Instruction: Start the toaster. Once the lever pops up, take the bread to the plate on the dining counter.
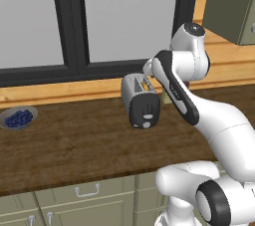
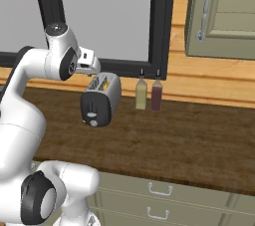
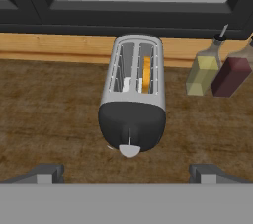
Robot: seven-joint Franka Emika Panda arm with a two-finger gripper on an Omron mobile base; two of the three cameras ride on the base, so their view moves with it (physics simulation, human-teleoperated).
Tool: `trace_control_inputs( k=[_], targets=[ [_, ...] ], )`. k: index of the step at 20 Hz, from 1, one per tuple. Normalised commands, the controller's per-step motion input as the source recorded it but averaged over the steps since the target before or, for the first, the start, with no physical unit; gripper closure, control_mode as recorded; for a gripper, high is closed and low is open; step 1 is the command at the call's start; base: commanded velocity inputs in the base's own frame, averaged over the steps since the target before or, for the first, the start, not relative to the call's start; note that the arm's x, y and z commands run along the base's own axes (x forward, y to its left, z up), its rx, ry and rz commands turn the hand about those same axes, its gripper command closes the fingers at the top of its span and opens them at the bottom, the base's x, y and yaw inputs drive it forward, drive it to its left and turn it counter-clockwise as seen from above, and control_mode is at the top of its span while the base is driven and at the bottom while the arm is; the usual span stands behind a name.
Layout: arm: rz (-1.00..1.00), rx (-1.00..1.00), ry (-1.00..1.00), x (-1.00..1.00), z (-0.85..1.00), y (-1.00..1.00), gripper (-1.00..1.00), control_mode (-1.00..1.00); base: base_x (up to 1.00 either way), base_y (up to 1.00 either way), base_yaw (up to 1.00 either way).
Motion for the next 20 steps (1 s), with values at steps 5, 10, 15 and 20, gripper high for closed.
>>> trace_control_inputs(
  k=[5, 10, 15, 20],
  targets=[
    [0.0, 0.0, 0.0, 0.0, 0.0, 0.0, -1.0, -1.0, 0.0, 0.0, 0.0],
    [0.0, 0.0, 0.0, 0.0, 0.0, 0.0, -1.0, -1.0, 0.0, 0.0, 0.0],
    [0.0, 0.0, 0.0, 0.0, 0.0, 0.0, -1.0, -1.0, 0.0, 0.0, 0.0],
    [0.0, 0.0, 0.0, 0.0, 0.0, 0.0, -1.0, -1.0, 0.0, 0.0, 0.0]
  ],
)
